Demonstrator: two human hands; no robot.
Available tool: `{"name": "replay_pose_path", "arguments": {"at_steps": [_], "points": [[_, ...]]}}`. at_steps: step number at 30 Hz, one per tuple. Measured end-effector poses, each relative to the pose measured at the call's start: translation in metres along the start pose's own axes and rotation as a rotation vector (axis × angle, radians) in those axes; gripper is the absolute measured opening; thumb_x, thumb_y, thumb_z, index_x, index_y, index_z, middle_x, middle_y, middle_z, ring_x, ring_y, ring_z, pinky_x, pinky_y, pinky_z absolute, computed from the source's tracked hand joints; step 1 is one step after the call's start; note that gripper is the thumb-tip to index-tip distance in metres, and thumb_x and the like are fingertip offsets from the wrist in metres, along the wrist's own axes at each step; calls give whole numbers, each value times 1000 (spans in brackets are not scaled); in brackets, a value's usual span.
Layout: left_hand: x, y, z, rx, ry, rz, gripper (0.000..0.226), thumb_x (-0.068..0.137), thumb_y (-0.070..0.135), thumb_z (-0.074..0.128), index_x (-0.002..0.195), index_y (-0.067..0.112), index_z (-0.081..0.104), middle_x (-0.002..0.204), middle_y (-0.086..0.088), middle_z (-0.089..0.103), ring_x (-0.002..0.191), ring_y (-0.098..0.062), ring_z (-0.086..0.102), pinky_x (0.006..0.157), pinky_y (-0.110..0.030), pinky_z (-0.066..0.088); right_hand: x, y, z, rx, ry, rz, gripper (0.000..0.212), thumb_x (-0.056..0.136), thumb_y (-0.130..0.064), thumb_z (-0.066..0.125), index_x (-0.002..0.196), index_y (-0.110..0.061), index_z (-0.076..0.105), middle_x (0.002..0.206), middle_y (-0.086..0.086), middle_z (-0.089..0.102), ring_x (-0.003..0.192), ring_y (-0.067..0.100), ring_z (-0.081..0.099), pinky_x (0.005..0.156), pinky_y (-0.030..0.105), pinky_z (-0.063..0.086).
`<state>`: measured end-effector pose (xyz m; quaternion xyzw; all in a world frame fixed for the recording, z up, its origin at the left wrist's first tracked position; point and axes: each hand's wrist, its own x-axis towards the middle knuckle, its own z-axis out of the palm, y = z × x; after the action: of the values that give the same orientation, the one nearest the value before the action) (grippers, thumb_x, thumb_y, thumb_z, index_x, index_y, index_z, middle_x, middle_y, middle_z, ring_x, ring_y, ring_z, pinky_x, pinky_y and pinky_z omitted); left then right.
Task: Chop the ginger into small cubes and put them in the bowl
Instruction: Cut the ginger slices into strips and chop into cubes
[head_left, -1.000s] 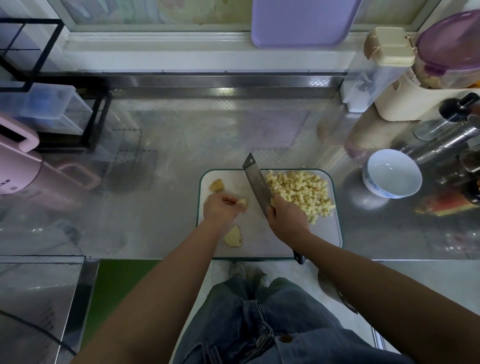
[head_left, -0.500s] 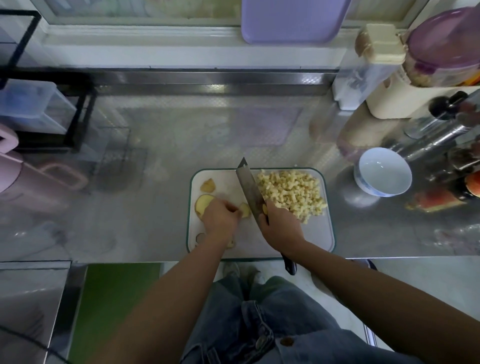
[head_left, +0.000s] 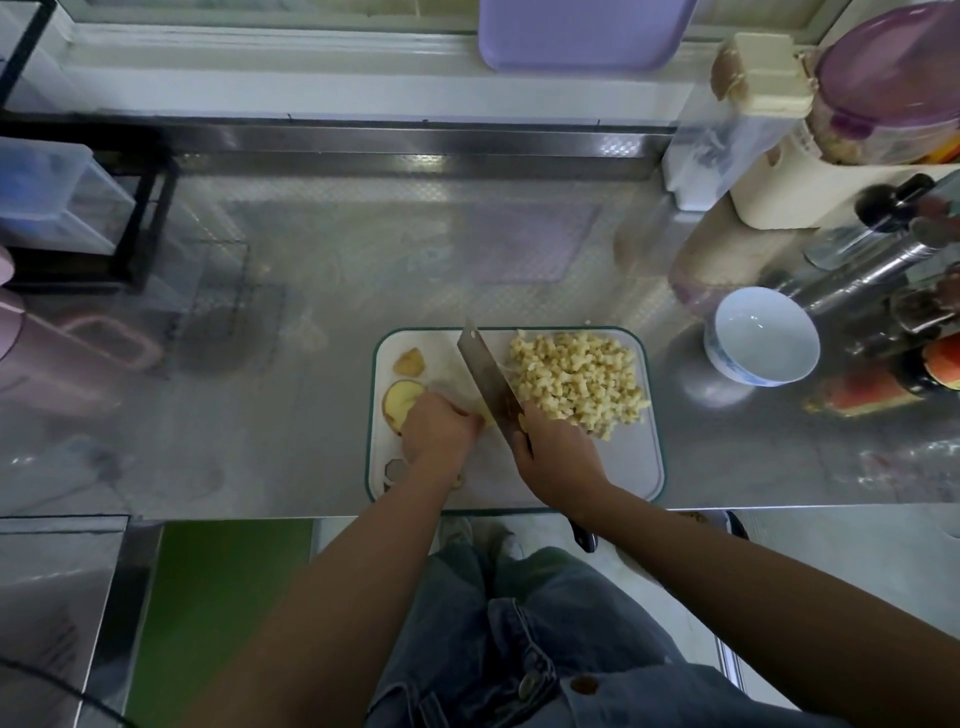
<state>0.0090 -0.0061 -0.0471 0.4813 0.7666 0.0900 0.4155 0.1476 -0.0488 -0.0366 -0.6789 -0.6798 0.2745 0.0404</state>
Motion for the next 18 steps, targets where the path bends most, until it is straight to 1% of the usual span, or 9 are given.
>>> {"name": "replay_pose_path", "arguments": {"at_steps": [3,5,8,10,12,14,16,18], "points": [[2,1,-2,0,-9,5,30,81,28,71,81,-2,71,84,-21,70,83,-35,67,63,-36,49,0,0,5,-15,-13,8,22,99,-24,40,116,-11,45,82,12,61,73,32,59,61,32,37],[4,2,-2,-8,-25,1,26,80,25,71,80,-1,71,83,-20,70,82,-34,67,60,-33,46,2,-3,8,-12,-9,12,20,99,-22,41,114,-11,46,83,14,62,75,34,61,60,32,38],[5,1,-4,-21,-38,-2,23,79,23,72,80,0,73,80,-17,70,79,-32,67,58,-30,41,9,-7,9,-9,-8,19,17,99,-22,41,110,-11,45,82,13,62,74,34,61,60,35,44],[6,1,-4,-20,-40,2,23,78,23,73,78,0,72,79,-17,70,77,-32,67,57,-30,40,15,-7,8,-27,-6,15,18,100,-24,40,111,-10,44,82,12,61,73,34,61,58,33,39],[6,0,-4,-20,-41,5,22,78,22,73,76,0,71,77,-17,69,77,-32,67,56,-29,39,17,-7,6,-14,8,10,20,100,-25,40,112,-10,44,77,10,57,71,33,60,56,31,34],[7,-1,-3,-24,-41,1,23,78,22,74,78,0,71,78,-17,69,78,-32,67,56,-29,39,16,-7,4,19,27,-3,22,100,-24,40,115,-9,45,72,7,53,68,32,59,55,32,35],[8,-2,-3,-29,-41,-4,25,79,25,74,80,0,71,78,-15,68,78,-31,67,55,-28,39,12,-6,2,29,42,-21,24,100,-24,41,117,-9,46,71,6,54,65,30,58,55,32,37],[9,-3,-2,-23,-37,-5,27,79,26,74,85,-1,71,82,-15,69,81,-30,67,57,-28,40,9,-5,0,13,42,-42,24,99,-24,42,117,-10,46,69,3,52,61,27,55,54,31,37]]}}
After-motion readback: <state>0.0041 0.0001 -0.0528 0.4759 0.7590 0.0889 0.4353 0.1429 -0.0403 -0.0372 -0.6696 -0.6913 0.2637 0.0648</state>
